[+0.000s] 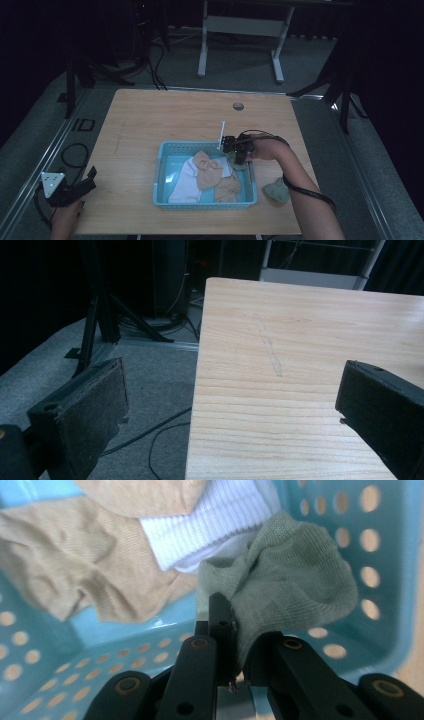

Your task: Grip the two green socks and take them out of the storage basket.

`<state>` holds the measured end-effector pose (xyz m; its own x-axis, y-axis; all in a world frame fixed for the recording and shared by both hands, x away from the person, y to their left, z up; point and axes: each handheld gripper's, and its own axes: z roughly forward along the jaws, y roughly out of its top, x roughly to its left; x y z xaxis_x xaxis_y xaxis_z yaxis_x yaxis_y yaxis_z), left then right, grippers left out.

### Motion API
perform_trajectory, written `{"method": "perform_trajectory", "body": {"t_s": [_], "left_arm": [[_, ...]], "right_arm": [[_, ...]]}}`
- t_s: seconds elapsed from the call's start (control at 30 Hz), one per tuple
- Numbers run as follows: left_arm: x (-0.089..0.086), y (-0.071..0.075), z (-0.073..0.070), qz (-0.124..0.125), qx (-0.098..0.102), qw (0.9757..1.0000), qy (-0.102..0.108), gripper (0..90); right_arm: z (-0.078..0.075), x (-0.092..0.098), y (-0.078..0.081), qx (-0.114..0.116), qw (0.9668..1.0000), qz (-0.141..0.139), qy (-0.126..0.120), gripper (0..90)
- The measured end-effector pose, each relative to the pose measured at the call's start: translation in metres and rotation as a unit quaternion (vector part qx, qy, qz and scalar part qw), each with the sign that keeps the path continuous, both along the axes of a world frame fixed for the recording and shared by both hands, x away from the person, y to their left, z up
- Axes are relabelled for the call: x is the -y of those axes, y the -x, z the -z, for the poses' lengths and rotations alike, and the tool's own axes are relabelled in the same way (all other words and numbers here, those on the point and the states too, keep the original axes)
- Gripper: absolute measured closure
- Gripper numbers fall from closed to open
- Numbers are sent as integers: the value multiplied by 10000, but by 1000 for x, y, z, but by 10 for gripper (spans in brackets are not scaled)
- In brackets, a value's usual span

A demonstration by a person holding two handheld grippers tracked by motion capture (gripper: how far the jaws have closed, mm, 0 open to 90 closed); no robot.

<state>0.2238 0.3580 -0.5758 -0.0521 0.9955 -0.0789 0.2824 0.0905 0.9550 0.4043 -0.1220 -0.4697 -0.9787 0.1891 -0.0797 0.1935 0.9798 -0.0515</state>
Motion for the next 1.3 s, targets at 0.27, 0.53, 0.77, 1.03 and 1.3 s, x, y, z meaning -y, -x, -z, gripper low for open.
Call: {"method": "perform_trajectory", "body": {"t_s": [0.27, 0.53, 0.77, 1.03, 1.3], "left_arm": [[0, 0, 0, -2, 0, 10000, 0, 7], [0, 0, 0, -8, 2, 10000, 7, 7], [0, 0, 0, -9, 5, 10000, 12, 7], [0, 0, 0, -8, 3, 10000, 3, 7], [0, 0, 0, -6, 6, 10000, -8, 7]], "right_arm": [[-27, -3, 6, 105, 9997, -74, -211, 849], [-50, -3, 13, 125, 9987, -161, -477, 848], [-62, 4, 16, 169, 9984, -163, -513, 847], [-75, 32, 18, 297, 9976, 59, -630, 846], [-77, 68, 15, 375, 9963, 378, -680, 845]]}}
